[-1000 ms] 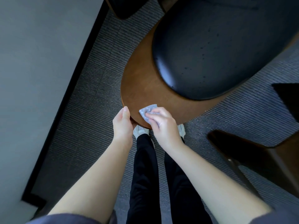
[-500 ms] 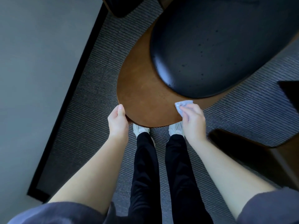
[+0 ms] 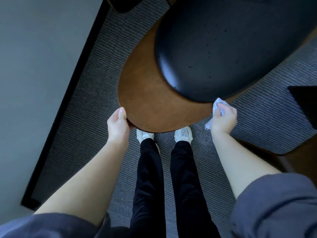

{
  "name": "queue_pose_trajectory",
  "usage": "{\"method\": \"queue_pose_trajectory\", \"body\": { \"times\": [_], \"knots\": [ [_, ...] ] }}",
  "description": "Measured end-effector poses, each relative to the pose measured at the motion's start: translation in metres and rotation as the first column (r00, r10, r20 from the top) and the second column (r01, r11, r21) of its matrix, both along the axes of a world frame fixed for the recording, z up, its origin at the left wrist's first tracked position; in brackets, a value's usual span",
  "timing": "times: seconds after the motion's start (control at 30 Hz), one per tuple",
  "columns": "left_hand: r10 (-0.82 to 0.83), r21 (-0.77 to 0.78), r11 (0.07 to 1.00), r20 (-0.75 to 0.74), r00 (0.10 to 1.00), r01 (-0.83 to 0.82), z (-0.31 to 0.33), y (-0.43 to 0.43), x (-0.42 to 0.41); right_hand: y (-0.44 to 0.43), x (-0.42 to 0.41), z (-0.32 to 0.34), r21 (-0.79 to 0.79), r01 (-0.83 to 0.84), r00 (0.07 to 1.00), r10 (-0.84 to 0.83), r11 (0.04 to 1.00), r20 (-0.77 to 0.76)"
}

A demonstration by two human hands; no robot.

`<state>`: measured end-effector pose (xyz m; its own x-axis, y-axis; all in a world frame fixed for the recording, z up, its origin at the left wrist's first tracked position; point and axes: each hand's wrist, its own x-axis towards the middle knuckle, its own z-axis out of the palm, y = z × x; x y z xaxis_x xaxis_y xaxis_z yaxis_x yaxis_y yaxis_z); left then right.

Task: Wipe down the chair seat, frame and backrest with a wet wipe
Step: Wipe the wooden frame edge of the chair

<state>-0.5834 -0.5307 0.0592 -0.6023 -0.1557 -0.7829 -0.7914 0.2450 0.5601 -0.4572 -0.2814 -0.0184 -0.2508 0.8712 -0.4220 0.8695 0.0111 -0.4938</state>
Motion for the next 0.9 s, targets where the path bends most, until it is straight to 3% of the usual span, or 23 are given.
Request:
{"method": "queue_pose_trajectory", "body": {
  "times": [0.1, 0.2, 0.3, 0.37, 0.5, 0.6, 0.7, 0.77, 0.83, 0.9],
  "knots": [
    [0.004, -0.004, 1.0, 0.006, 1.0, -0.004, 0.001, 0.001, -0.001, -0.018, -0.004, 0.009, 0.011, -0.18, 0.983, 0.179, 0.984, 0.05],
    [0.026, -0.005, 1.0, 0.025, 0.999, -0.026, 0.003, 0.004, -0.002, -0.061, 0.004, 0.027, 0.042, -0.426, 0.896, 0.428, 0.904, -0.121],
    [0.035, 0.013, 0.999, 0.061, 0.998, -0.035, 0.004, 0.003, -0.003, -0.082, 0.012, 0.04, -0.025, -0.553, 0.812, 0.533, 0.833, -0.238],
    [0.017, 0.044, 0.999, 0.085, 0.996, -0.02, 0.002, -0.002, -0.007, -0.066, 0.008, 0.031, -0.002, -0.489, 0.859, 0.481, 0.872, -0.175],
    [-0.003, 0.17, 0.985, 0.133, 0.991, -0.02, -0.003, -0.013, -0.018, -0.028, -0.007, 0.01, 0.028, -0.187, 0.982, 0.186, 0.982, 0.034],
    [-0.033, 0.216, 0.976, 0.147, 0.989, 0.001, -0.005, -0.016, -0.02, -0.05, -0.024, 0.007, 0.037, -0.095, 0.992, 0.097, 0.995, -0.086],
    [-0.034, 0.228, 0.974, 0.156, 0.987, -0.002, -0.004, -0.017, -0.019, -0.091, -0.045, 0.01, 0.03, -0.341, 0.907, 0.337, 0.94, -0.253],
    [-0.031, 0.222, 0.975, 0.167, 0.985, -0.007, -0.004, -0.019, -0.019, -0.115, -0.058, 0.023, 0.042, -0.556, 0.791, 0.544, 0.83, -0.279],
    [-0.026, 0.22, 0.975, 0.174, 0.984, -0.013, -0.004, -0.019, -0.021, -0.121, -0.061, 0.026, 0.019, -0.66, 0.715, 0.636, 0.751, -0.29],
    [-0.007, 0.221, 0.975, 0.174, 0.985, -0.032, -0.005, -0.019, -0.025, -0.11, -0.057, 0.022, 0.013, -0.593, 0.782, 0.58, 0.805, -0.228]
  ]
}}
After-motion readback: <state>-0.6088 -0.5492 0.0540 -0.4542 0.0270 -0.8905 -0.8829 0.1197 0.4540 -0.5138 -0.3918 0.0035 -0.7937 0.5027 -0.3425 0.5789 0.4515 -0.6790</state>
